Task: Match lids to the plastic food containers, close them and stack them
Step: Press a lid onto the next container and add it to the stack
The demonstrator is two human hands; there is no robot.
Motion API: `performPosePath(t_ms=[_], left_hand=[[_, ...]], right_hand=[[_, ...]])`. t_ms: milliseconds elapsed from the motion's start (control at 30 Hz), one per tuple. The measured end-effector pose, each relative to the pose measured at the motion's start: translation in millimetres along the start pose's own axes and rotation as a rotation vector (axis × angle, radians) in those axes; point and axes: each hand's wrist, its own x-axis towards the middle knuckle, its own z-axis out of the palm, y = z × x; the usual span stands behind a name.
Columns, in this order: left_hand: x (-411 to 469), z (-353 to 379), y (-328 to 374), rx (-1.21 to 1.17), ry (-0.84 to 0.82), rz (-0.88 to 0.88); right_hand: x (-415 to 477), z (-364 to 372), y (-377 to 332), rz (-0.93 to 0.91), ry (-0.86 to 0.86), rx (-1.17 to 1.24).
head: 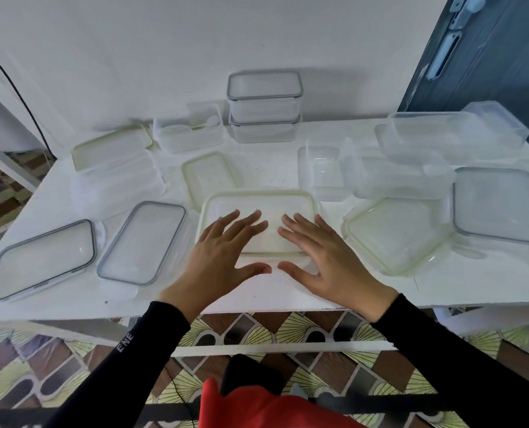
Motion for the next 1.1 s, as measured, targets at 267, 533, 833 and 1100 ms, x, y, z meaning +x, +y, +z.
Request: performPosePath(t_ms=[267, 533, 833, 1100], left_hand=[[-6.7, 15.9, -2.7, 0.096, 0.139, 0.064], [-5.4, 18.8, -1.4, 0.151, 0.188, 0.074], [0.9, 0.4, -9.4, 0.110, -0.013, 0.155], [11.0, -10.3, 13.9, 0.042, -0.005, 0.029]], right_hand=[[-1.6, 12.6, 2.2, -0.074, 0.099, -0.123], [0.3, 12.7, 0.6, -0.070, 0.147, -0.134], [22.7, -27.7, 33.9, 0.153, -0.040, 0.322], [-12.0, -26.5, 13.9, 0.014, 0.094, -0.050]])
